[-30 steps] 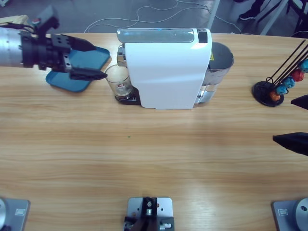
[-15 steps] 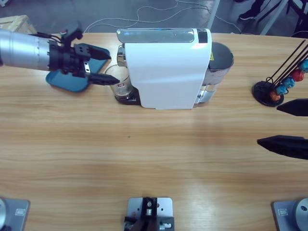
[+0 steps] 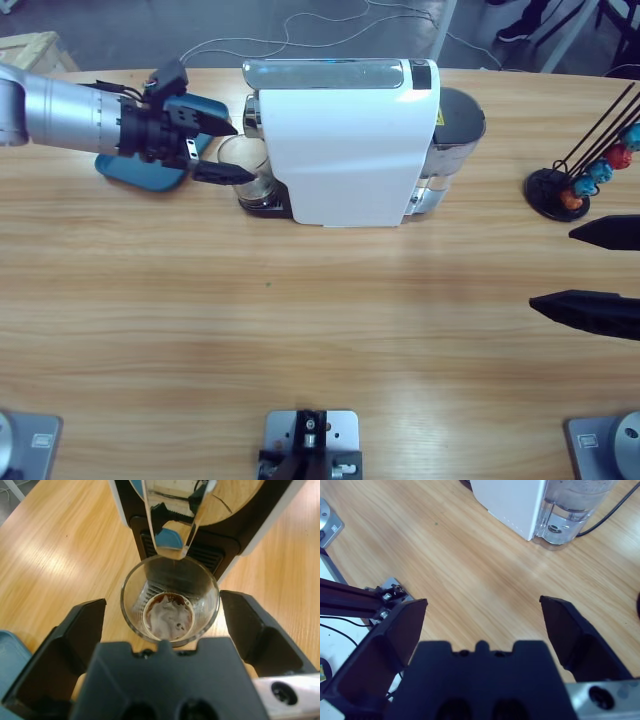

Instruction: Pour coffee

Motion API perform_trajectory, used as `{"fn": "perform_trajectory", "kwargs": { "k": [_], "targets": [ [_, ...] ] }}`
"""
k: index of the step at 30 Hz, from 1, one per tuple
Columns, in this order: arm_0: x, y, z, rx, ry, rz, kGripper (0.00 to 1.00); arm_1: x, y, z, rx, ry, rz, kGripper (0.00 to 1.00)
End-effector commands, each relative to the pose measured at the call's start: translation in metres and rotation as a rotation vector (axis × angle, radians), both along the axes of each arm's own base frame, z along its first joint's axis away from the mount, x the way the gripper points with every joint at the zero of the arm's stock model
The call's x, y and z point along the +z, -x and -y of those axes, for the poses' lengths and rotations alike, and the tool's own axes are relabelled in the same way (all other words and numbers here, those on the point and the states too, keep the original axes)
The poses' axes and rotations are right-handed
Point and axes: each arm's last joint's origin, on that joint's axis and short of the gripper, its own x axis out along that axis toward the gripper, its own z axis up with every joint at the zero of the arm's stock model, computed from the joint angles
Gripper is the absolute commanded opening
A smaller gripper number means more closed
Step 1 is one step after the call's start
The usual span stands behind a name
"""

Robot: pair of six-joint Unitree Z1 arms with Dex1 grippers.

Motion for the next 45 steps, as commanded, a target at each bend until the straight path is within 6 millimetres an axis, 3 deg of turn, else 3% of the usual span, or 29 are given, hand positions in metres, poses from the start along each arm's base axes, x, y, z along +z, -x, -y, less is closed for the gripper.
{"fn": "perform_trajectory", "kwargs": {
  "k": [1,11,12,14,16,18,24,25,26,31,35,39,45],
  "targets": [
    [-0.021,-0.003,0.011,-0.027,-0.029,-0.03,0.982,-0.012,0.0,-0.002,0.024,0.023,-0.047,1.0],
    [-0.022,-0.005,0.012,-0.036,-0.02,-0.034,0.969,-0.012,0.001,-0.001,0.023,0.023,-0.046,1.0],
    [-0.022,-0.005,0.012,-0.038,-0.018,-0.035,0.9,-0.013,0.001,-0.001,0.022,0.024,-0.046,1.0],
    [-0.022,-0.005,0.012,-0.037,-0.017,-0.036,0.6,-0.013,0.0,-0.002,0.019,0.03,-0.049,1.0],
    [-0.022,-0.004,0.011,-0.035,-0.017,-0.037,0.487,-0.014,-0.001,-0.003,0.018,0.03,-0.05,1.0],
    [-0.022,-0.004,0.011,-0.037,-0.017,-0.035,0.284,-0.014,-0.001,-0.003,0.018,0.031,-0.051,1.0],
    [-0.023,-0.004,0.011,-0.039,-0.017,-0.037,0.246,-0.014,-0.002,-0.003,0.018,0.03,-0.05,1.0],
    [-0.023,-0.004,0.011,-0.039,-0.017,-0.037,0.086,-0.014,-0.002,-0.003,0.018,0.03,-0.05,1.0],
    [-0.023,-0.004,0.011,-0.038,-0.017,-0.037,0.0,-0.014,-0.002,-0.003,0.018,0.03,-0.05,1.0],
    [-0.02,-0.005,0.002,-0.021,-0.005,-0.044,0.0,-0.012,0.001,-0.001,0.018,0.024,-0.042,1.0],
    [0.001,0.004,-0.013,0.025,0.004,0.006,0.0,-0.003,0.019,0.014,0.018,-0.009,0.001,1.0],
    [0.028,0.005,-0.045,0.173,0.022,0.046,0.0,0.003,0.038,0.03,0.015,-0.047,0.036,1.0],
    [0.03,-0.014,-0.088,0.54,0.028,-0.031,0.0,0.003,0.043,0.035,0.007,-0.051,0.049,1.0]
  ]
}}
